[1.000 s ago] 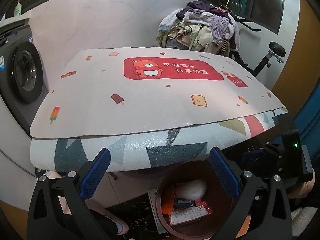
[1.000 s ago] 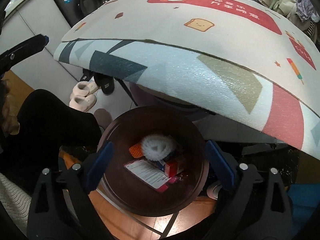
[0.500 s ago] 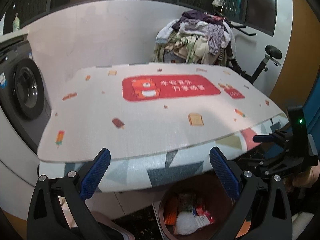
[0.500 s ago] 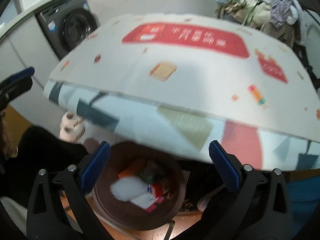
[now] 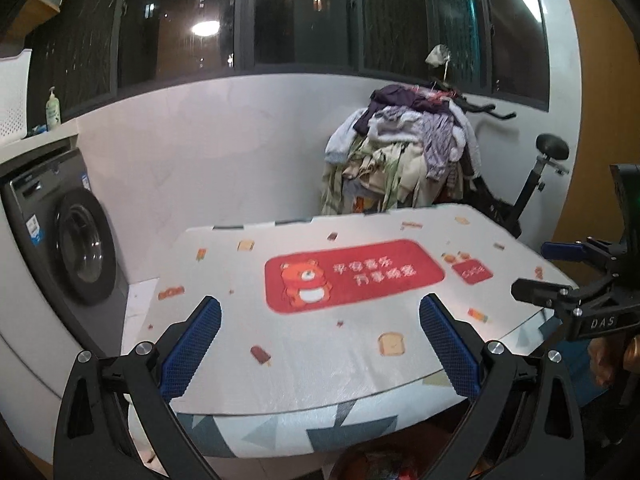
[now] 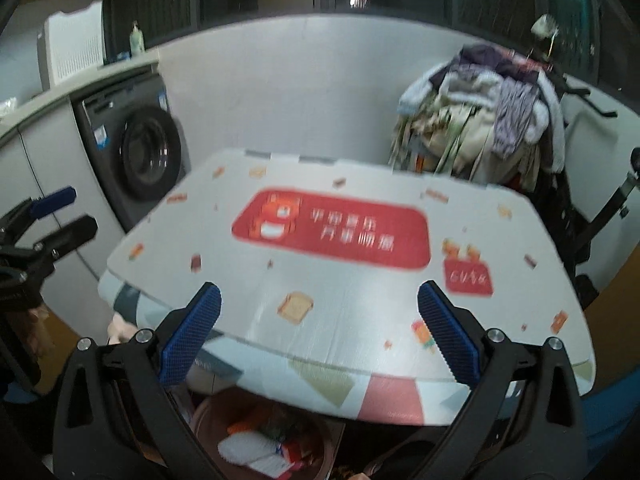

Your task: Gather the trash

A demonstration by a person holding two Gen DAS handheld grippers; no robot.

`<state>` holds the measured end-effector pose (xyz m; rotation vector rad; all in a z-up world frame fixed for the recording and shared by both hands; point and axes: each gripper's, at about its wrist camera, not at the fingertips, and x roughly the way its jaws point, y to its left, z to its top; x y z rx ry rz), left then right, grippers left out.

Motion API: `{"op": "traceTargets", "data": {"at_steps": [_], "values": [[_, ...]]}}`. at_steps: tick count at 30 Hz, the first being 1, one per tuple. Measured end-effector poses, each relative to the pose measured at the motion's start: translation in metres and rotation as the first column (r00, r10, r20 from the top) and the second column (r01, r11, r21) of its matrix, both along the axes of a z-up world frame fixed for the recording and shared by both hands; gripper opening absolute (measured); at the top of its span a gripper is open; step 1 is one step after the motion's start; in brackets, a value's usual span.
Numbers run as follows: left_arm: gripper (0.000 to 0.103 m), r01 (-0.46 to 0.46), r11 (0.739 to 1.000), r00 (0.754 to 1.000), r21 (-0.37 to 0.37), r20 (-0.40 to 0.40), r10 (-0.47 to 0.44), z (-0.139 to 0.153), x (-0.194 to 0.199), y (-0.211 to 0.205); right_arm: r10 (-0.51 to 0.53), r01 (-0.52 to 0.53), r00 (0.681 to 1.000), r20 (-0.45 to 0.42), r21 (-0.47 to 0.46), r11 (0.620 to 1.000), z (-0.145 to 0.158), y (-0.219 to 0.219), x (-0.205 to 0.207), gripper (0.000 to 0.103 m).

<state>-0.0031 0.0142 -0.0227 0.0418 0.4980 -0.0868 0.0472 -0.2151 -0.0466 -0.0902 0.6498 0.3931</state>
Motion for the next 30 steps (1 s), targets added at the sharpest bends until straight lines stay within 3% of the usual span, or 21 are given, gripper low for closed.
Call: {"op": "traceTargets", "data": {"at_steps": [6, 13, 30], "values": [[0.097, -0.023, 0.999, 0.999, -0.029, -0.04, 0.021, 0.014, 0.0, -0.001, -0.017, 0.016, 0.997, 0.073, 0.012, 1.0, 0.031, -0.006, -0.011, 0.097], [0.097, -0.015, 0.996, 0.997, -0.084, -0.074, 0.009, 0.016, 0.0, 0.003, -0.017, 0.017, 0.993, 0.116, 0.007, 1.0, 0.044, -0.007, -0.021, 0.097], [0.097, -0.033, 0.999, 0.997, -0.029, -0.064, 0.031, 0.022, -0.002, -0.002, -0.02, 0.019, 0.995, 0.096, 0.012, 1.0, 0.045, -0.004, -0.022, 0.097]]}}
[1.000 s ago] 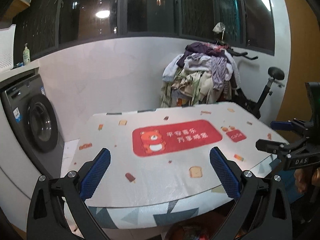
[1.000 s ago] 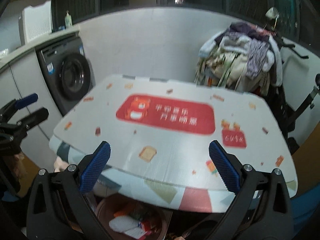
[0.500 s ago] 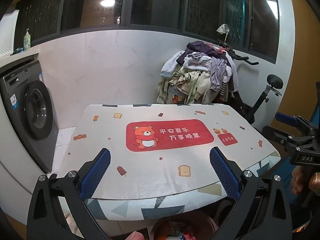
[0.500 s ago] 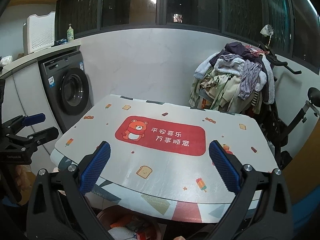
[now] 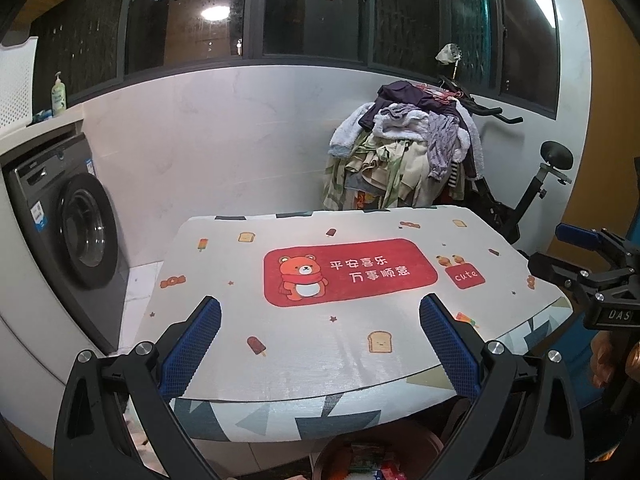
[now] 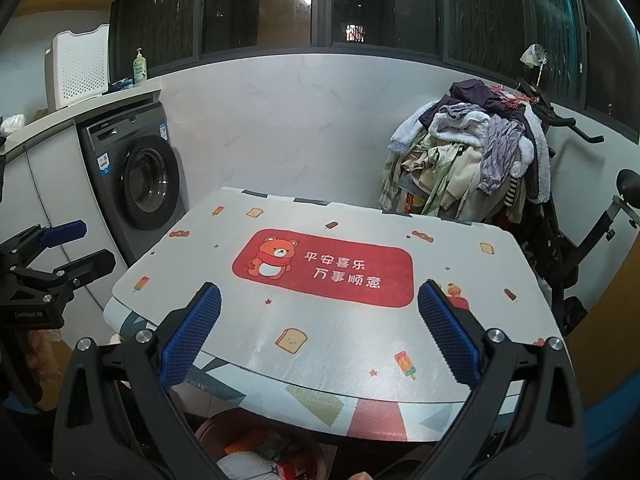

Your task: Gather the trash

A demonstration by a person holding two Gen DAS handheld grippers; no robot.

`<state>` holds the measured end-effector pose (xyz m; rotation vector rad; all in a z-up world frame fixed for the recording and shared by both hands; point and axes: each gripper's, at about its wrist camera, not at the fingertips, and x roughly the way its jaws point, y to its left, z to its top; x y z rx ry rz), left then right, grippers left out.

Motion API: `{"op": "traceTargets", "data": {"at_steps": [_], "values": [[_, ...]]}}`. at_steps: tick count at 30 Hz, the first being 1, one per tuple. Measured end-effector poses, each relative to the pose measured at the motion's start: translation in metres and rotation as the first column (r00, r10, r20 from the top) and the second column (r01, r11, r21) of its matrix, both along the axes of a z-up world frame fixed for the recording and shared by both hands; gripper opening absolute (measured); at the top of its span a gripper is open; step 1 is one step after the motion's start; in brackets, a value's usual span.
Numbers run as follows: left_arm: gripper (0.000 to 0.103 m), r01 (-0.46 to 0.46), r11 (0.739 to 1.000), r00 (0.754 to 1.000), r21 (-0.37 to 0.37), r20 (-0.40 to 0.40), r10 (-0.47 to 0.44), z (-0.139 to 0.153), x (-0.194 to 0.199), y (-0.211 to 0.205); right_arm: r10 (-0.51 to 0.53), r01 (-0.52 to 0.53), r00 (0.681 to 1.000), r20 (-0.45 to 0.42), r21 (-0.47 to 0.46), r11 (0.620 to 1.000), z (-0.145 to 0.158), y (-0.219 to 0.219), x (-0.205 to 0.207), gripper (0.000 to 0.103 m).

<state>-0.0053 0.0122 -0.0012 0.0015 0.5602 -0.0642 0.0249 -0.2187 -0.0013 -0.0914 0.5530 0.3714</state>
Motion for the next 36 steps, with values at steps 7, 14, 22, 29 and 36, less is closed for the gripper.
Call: {"op": "traceTargets", "data": {"at_steps": [7, 14, 22, 29, 36], "values": [[0.097, -0.004, 1.0, 1.0, 0.006, 0.003, 0.004, 0.001, 0.0, -0.001, -0.001, 0.001, 1.0, -0.018, 0.004, 1.0, -0.006, 0.001, 0.0, 0.097], [0.097, -0.012, 1.0, 1.0, 0.014, 0.003, 0.012, 0.001, -0.001, 0.0, -0.005, 0.005, 1.0, -0.024, 0.003, 1.0, -0.01, 0.0, 0.0, 0.097], [0.097, -0.013, 1.0, 1.0, 0.028, 0.007, 0.013, 0.001, -0.001, -0.001, -0.005, 0.005, 1.0, -0.028, 0.004, 1.0, -0.011, 0.0, 0.001, 0.097], [0.097, -0.014, 0.999, 1.0, 0.035, 0.006, 0.014, -0.001, -0.001, -0.002, -0.005, 0.005, 0.999, -0.032, 0.003, 1.0, -0.012, 0.001, 0.001, 0.097], [0.097, -0.01, 0.998, 1.0, 0.055, 0.018, 0.009, -0.001, -0.002, -0.005, -0.003, 0.003, 0.999, -0.037, 0.0, 1.0, -0.018, 0.002, 0.0, 0.097]]}}
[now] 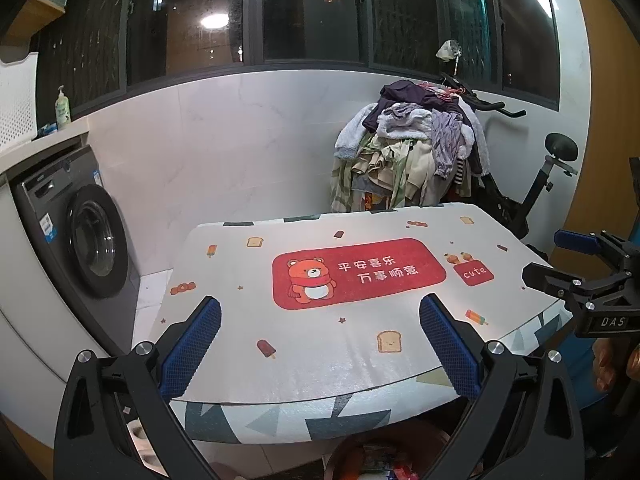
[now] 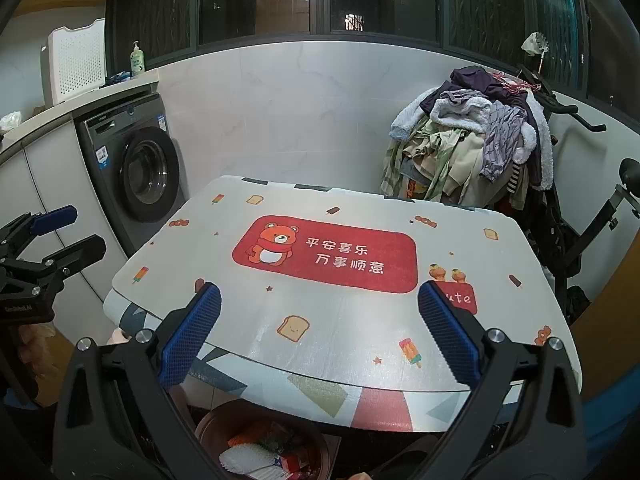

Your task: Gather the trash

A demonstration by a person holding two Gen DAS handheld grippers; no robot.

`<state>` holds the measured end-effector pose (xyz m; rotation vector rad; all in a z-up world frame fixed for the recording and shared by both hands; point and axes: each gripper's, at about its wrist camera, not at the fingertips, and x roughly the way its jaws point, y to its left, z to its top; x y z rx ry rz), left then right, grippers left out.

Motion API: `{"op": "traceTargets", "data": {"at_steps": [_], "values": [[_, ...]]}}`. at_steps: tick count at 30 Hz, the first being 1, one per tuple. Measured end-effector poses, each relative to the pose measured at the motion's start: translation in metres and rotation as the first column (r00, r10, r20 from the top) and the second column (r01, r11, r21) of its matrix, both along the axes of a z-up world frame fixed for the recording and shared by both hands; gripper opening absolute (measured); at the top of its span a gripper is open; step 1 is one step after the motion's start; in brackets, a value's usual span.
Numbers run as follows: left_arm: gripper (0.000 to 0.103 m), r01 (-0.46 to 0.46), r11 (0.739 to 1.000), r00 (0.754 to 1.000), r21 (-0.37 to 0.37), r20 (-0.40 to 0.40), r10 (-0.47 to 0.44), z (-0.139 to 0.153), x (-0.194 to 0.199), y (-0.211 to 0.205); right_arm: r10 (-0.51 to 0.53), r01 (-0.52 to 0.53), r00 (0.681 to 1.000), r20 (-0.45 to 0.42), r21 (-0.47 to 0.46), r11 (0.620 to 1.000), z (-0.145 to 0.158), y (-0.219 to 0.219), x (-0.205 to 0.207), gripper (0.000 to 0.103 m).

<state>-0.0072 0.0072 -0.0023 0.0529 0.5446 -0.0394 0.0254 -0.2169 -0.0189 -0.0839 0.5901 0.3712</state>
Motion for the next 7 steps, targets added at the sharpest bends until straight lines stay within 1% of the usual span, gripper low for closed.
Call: {"op": "traceTargets", "data": {"at_steps": [7], "values": [[0.097, -0.004, 1.0, 1.0, 0.009, -0.014, 0.004, -0.0017, 0.0027, 0.0009, -0.001, 0.001, 1.0, -0.001, 0.0, 1.0, -0.0006, 0.0007, -0.0004, 0.097]]}}
